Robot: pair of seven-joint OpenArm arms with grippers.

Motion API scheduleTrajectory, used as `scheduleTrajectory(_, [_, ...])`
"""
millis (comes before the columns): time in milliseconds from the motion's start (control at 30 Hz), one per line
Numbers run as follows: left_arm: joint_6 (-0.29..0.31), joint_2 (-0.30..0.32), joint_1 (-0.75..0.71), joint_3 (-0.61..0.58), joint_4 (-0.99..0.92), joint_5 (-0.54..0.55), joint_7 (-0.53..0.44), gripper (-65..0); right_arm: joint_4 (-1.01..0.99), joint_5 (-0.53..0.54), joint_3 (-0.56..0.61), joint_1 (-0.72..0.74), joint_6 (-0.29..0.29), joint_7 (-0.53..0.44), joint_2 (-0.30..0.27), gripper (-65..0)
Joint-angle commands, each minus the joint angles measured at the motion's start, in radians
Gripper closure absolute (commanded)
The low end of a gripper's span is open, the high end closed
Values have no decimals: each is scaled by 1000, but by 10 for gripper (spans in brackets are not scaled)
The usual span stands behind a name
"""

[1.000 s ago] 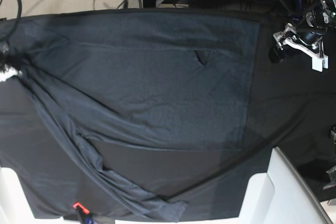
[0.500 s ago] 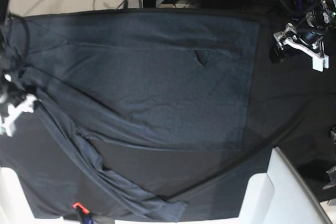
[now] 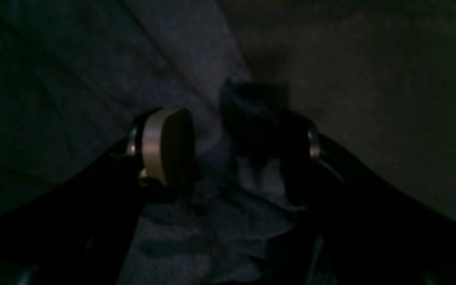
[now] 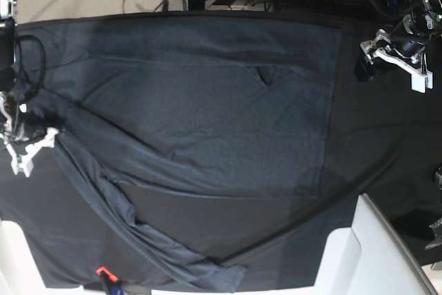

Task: Fold the T-shirt properly
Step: 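Grasp the shirt edge with the right gripper and pull it outward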

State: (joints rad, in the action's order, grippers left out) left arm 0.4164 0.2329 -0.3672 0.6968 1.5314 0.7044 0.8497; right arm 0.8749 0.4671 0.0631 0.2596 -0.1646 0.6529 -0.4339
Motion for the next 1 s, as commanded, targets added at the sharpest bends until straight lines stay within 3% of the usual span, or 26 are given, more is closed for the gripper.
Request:
scheduleTrajectory(0, [3, 16, 3, 7, 14, 14, -17, -548, 14, 3, -6, 28, 1, -17, -21, -356])
scheduleTrajectory(133, [3, 16, 6, 7, 14, 14, -17, -548, -20, 3, -4, 33, 1, -22, -23, -356])
scheduleTrajectory(400, [3, 20, 3, 7, 14, 14, -17, -548, -151, 2, -3, 60, 1, -127, -26, -351])
scheduleTrajectory(467, [3, 20, 3, 7, 14, 14, -17, -548, -151, 2, -3, 60, 1, -127, -26, -288])
scheduleTrajectory(633, [3, 20, 6, 1, 14, 14, -17, -548, -148, 2, -3, 63, 1, -121, -26, -20])
scheduleTrajectory(967, [3, 18, 9, -1, 14, 14, -17, -548, -92, 2, -3, 60, 3, -69, -26, -6])
